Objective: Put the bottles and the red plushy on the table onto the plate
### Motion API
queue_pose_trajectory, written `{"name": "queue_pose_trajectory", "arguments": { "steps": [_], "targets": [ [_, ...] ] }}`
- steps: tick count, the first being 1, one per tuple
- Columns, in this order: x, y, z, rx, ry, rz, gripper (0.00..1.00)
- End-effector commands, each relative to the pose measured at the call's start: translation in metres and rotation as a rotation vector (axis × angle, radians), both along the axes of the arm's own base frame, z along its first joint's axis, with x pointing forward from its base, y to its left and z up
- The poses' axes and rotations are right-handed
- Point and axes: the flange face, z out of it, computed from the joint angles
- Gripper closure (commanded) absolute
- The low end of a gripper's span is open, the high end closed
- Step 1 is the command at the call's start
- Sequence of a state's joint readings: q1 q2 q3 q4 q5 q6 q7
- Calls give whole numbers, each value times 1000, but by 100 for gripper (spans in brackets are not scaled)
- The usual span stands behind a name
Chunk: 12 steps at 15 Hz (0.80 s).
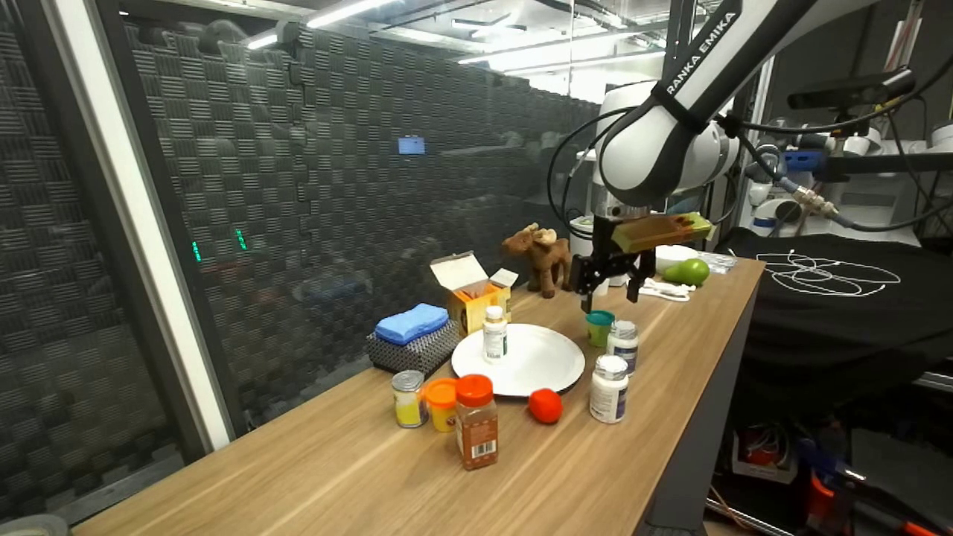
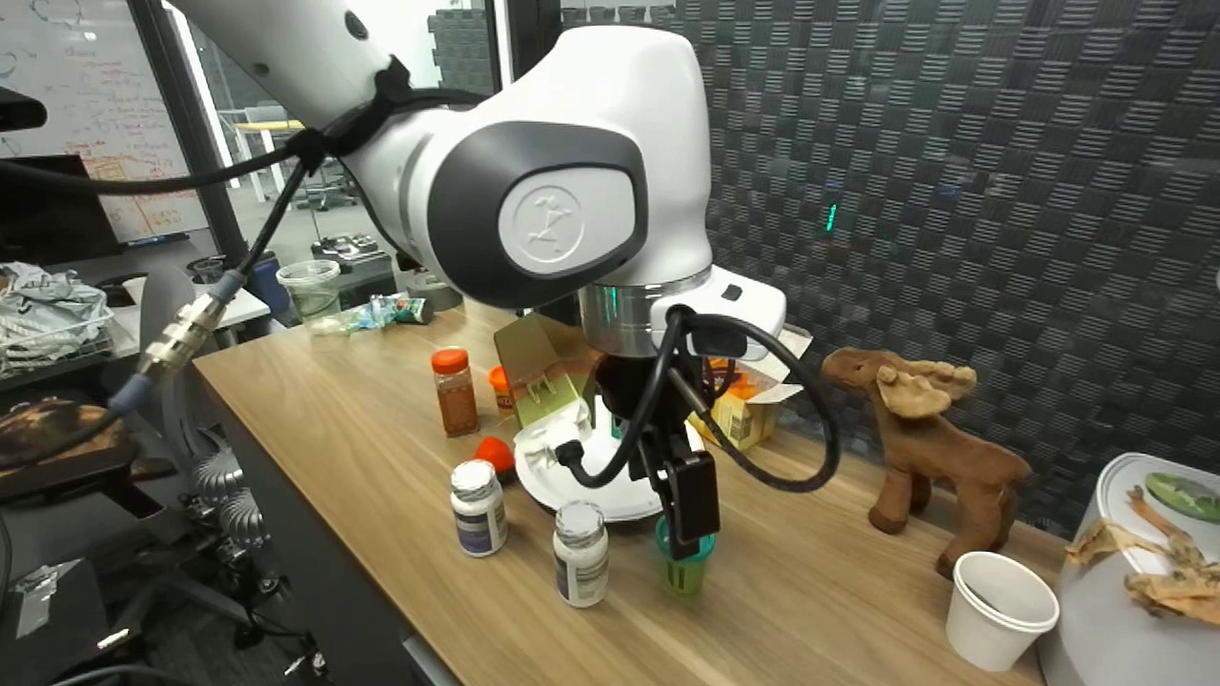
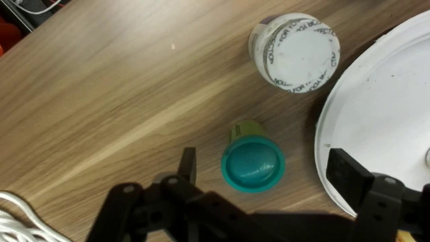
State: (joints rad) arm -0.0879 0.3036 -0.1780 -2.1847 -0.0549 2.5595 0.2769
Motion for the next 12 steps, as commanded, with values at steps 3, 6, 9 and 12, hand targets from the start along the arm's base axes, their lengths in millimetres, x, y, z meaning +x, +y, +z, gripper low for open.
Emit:
{"name": "queue_pose_trajectory", "arguments": {
  "steps": [3,6,9,12],
  "targets": [
    [11,-2,-17,10,15,0,0],
    [16,-4,-28,7,23,1,0],
    [25,-10,-31,-6,18,-1,0],
    [34,-17,-30,-12,8,-4,32]
  ]
}}
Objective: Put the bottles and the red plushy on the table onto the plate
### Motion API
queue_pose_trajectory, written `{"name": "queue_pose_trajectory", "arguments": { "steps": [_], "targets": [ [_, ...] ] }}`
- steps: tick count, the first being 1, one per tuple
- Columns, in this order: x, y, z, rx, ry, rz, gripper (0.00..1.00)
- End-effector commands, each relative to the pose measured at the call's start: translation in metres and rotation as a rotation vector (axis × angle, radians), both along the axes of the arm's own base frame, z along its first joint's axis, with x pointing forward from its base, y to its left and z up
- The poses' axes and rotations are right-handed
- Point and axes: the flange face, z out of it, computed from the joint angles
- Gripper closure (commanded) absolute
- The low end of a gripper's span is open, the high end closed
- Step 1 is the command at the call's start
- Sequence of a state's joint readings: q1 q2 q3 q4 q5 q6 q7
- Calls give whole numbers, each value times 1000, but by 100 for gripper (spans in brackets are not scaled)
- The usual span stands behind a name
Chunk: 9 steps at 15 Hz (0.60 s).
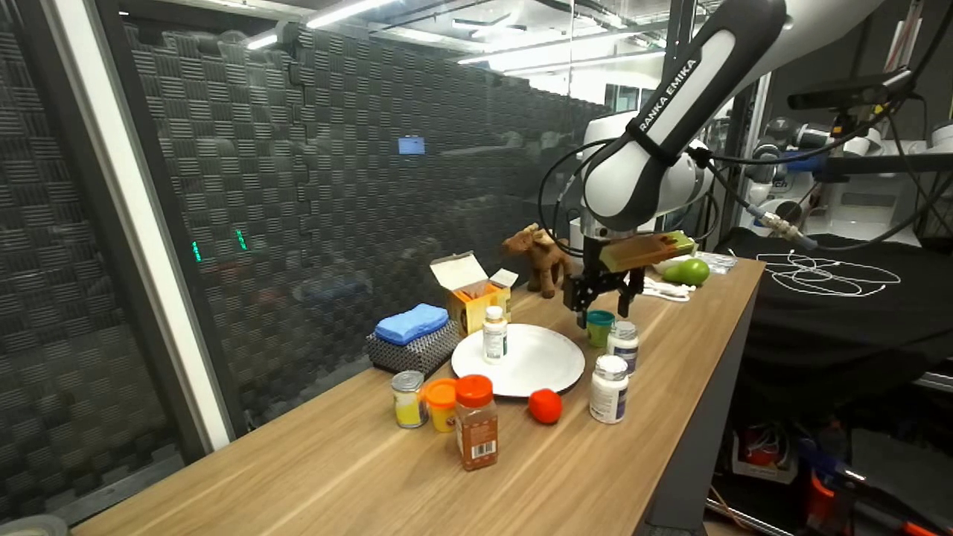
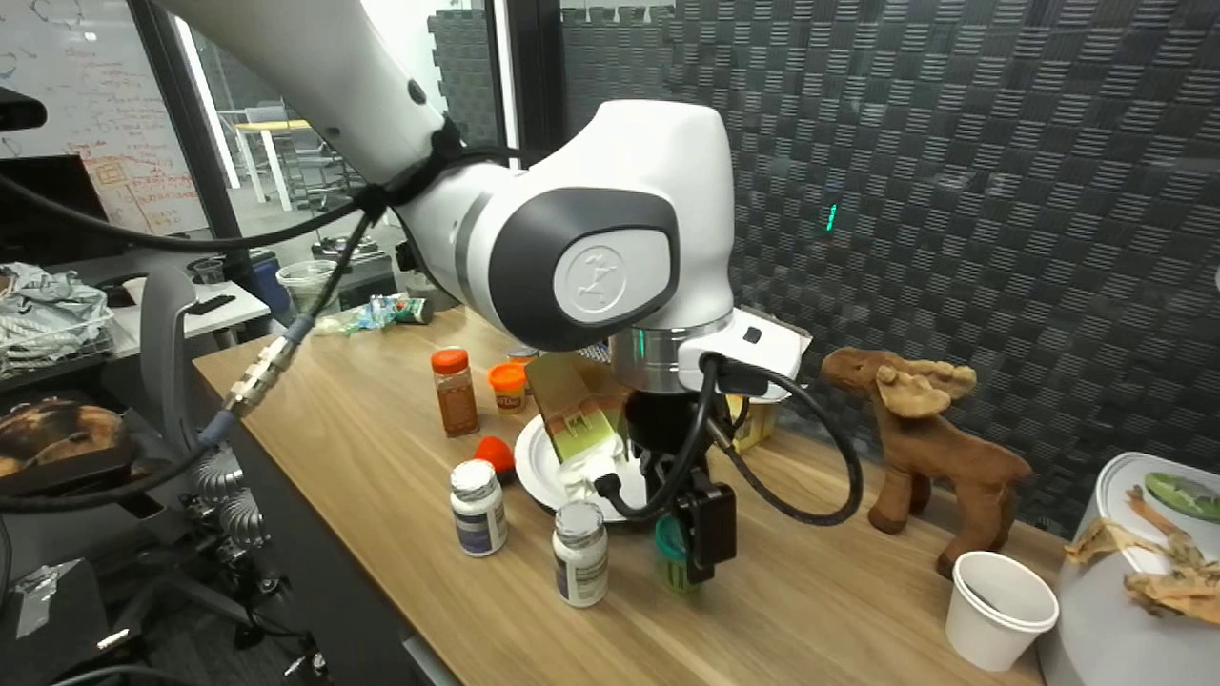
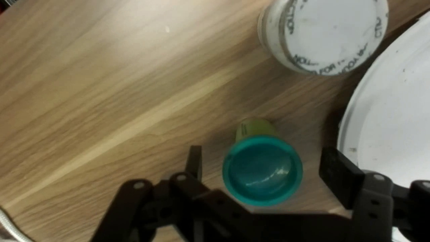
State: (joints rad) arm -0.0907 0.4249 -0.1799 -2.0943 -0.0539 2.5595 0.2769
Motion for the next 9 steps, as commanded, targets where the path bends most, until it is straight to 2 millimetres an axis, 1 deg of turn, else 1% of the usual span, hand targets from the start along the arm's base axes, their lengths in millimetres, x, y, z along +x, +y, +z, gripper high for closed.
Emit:
{"name": "queue_pose_trajectory", "arguments": {
  "steps": [1,4,5,7,9],
  "targets": [
    [15,-12,5,1,-28,-5,42],
    [14,-20,4,-2,-24,-13,65],
    [12,-22,6,-5,-24,-19,71],
    [7,-26,13,-4,-26,-31,73],
    [6,-24,28,-12,-37,-29,73]
  ]
}}
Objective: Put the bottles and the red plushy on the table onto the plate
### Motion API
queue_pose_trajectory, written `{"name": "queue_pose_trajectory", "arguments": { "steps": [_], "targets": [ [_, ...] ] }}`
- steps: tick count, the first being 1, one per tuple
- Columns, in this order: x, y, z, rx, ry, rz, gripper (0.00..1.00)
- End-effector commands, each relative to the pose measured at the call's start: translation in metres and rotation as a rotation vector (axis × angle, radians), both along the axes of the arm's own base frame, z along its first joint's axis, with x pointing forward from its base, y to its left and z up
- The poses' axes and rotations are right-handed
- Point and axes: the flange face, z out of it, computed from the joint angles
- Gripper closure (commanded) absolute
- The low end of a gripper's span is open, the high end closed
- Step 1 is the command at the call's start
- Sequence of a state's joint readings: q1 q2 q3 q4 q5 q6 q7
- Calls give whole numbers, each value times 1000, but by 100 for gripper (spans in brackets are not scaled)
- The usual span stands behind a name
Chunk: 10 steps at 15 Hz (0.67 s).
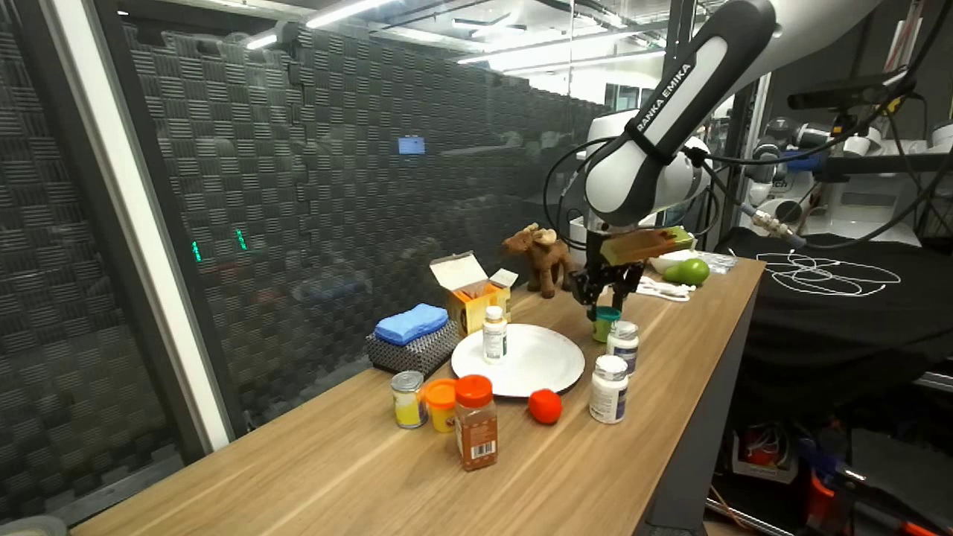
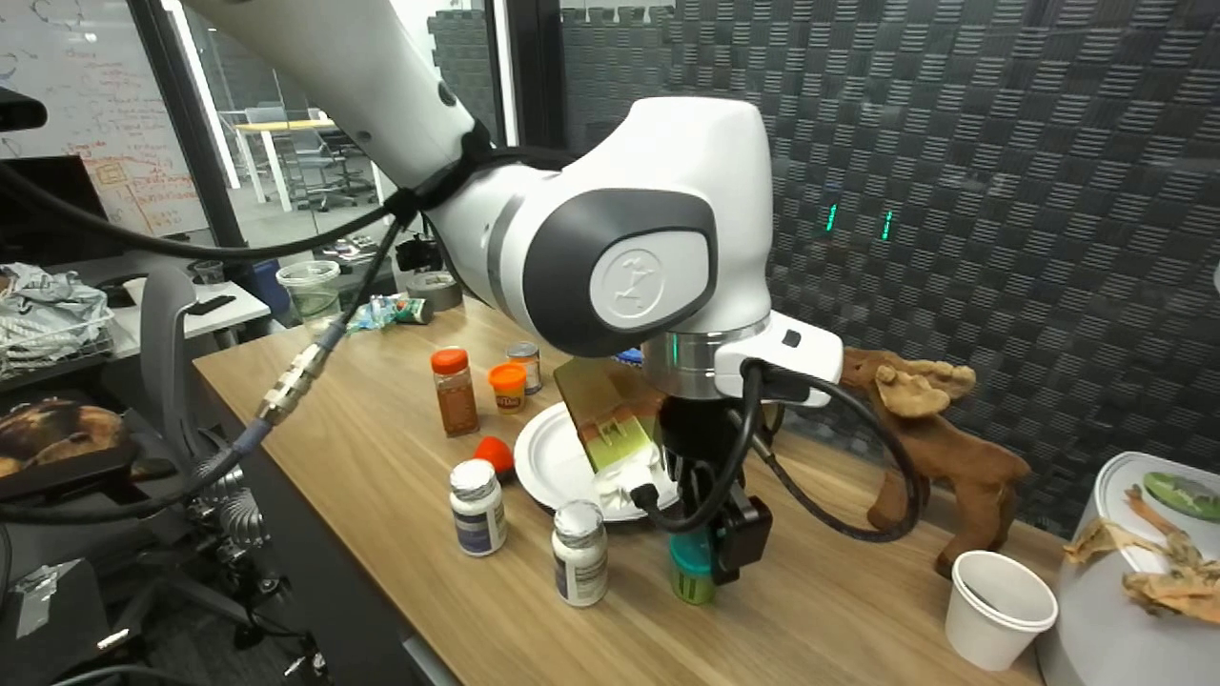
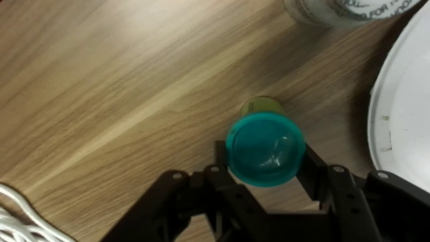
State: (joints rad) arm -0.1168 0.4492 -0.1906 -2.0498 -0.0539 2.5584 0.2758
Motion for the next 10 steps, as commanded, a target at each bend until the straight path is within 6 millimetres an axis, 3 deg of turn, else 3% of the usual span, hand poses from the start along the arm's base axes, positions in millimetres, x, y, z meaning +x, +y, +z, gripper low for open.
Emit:
{"name": "queue_pose_trajectory", "arguments": {
  "steps": [1,3,6,10],
  "targets": [
    [1,3,35,-6,-33,13,73],
    [6,19,60,-20,-70,57,73],
    [17,62,92,-20,-130,219,73],
    [27,114,94,2,-142,417,73]
  ]
}}
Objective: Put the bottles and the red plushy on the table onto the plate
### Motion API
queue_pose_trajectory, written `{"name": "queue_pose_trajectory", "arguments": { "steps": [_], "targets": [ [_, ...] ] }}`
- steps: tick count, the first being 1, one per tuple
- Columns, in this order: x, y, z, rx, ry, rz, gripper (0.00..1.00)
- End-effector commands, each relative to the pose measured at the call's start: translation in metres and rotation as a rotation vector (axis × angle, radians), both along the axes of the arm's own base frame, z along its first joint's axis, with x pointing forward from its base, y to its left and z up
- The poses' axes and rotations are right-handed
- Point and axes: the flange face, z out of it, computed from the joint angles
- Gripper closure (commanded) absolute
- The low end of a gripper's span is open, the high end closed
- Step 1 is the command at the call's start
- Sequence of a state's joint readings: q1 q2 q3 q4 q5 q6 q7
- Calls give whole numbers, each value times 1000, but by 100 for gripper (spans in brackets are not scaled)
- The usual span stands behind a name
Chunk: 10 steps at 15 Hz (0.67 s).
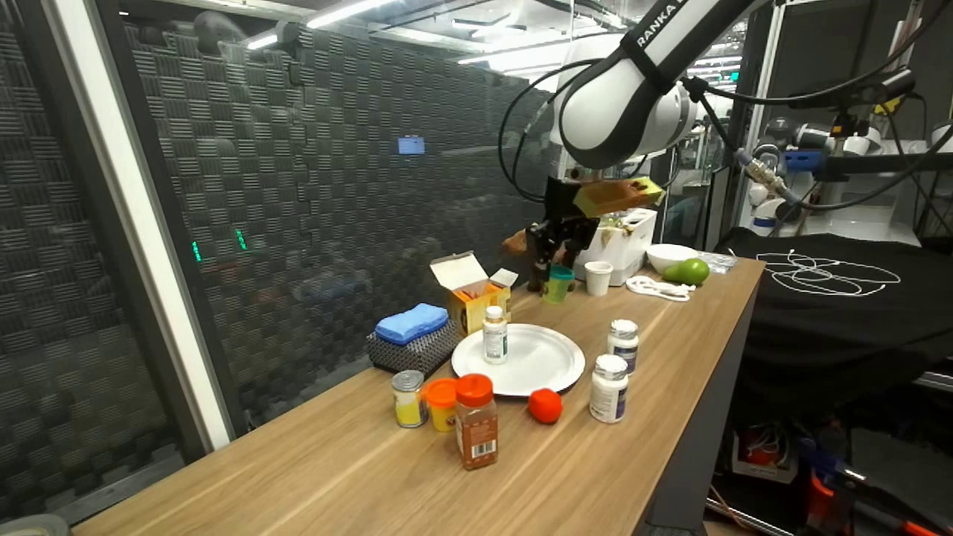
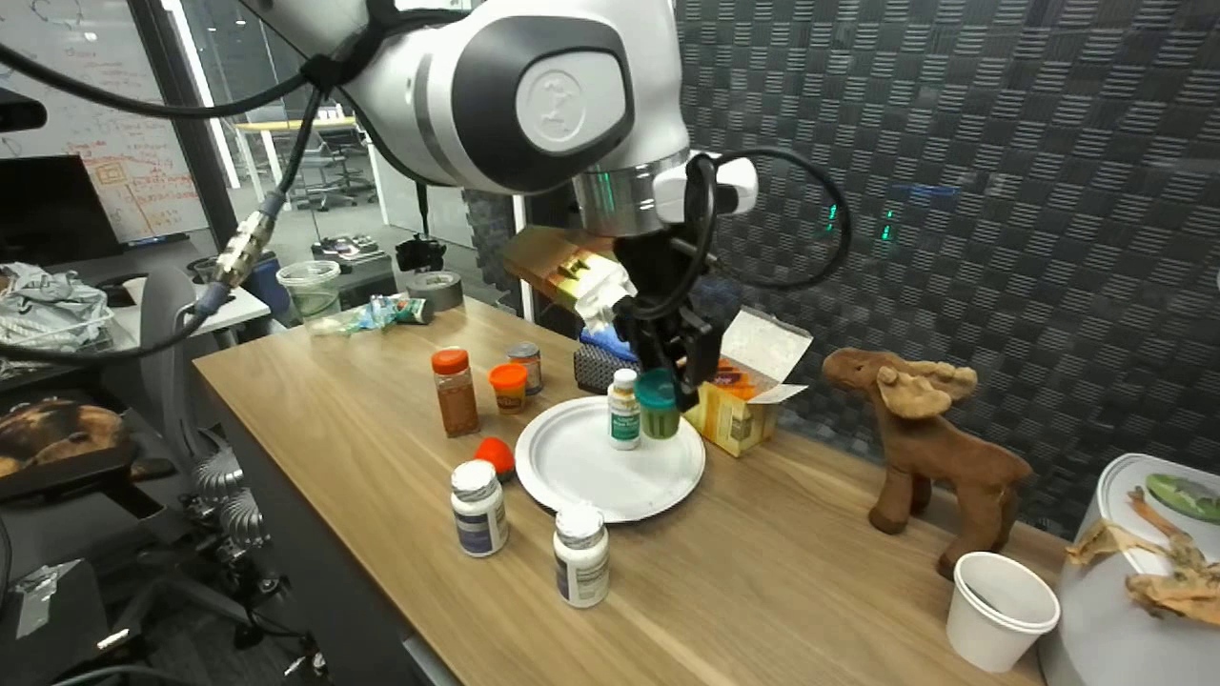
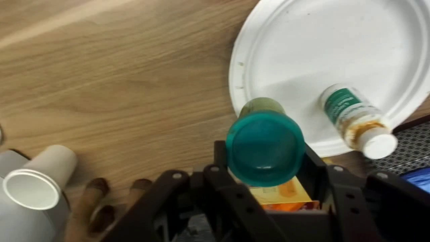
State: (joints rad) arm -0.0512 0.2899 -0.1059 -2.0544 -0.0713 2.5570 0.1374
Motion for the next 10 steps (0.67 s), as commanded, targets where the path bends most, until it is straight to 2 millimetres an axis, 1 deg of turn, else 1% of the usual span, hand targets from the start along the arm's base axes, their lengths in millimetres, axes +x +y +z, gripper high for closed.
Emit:
{"name": "queue_pose_trajectory", "arguments": {
  "steps": [1,3,4,5,10],
  "targets": [
    [-2,35,-3,6,15,153,73],
    [-4,46,-13,1,42,188,73],
    [-5,47,-17,-5,52,194,73],
    [-4,43,-22,-15,61,184,73],
    [3,23,-31,-25,103,72,73]
  ]
}}
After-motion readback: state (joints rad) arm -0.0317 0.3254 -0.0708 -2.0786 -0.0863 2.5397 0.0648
